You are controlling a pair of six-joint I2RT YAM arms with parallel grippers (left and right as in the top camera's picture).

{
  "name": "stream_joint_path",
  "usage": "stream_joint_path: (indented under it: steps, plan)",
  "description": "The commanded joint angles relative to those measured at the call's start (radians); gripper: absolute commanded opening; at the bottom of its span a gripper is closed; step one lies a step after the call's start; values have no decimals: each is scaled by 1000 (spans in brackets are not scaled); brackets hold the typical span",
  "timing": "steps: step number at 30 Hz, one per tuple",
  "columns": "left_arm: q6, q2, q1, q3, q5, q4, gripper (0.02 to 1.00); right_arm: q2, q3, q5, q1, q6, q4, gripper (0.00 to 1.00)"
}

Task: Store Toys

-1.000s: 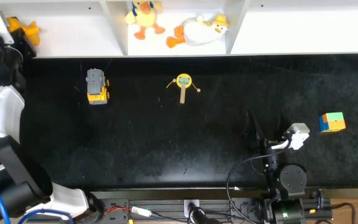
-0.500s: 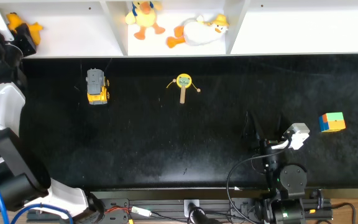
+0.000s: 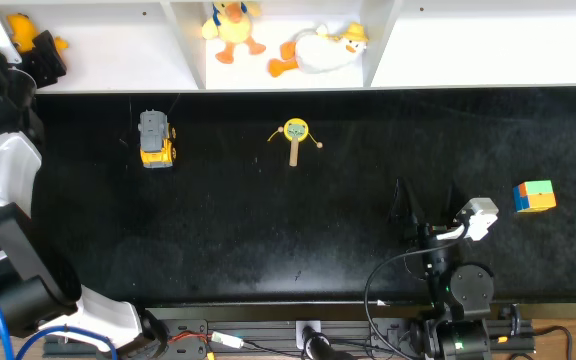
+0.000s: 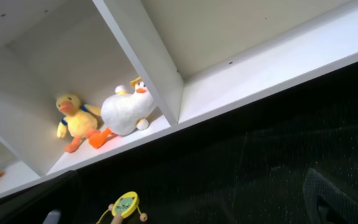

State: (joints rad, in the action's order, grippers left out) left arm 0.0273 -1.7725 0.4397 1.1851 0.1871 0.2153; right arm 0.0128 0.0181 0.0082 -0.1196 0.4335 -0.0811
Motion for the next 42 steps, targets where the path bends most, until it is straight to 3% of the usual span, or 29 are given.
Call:
stream_joint_path:
  steps: [1, 7, 24, 42]
  plan:
    - [5, -4, -4, 14, 38, 15, 915, -9, -14, 11, -5, 4, 4, 996]
    - [5, 20, -4, 14, 37, 15, 998, -9, -14, 11, -5, 4, 4, 996]
    - [-61, 169, -2, 13, 37, -134, 998, -9, -14, 11, -4, 4, 4, 996]
    - [-134, 496, -8, 13, 37, -633, 998, -9, -14, 11, -5, 4, 4, 996]
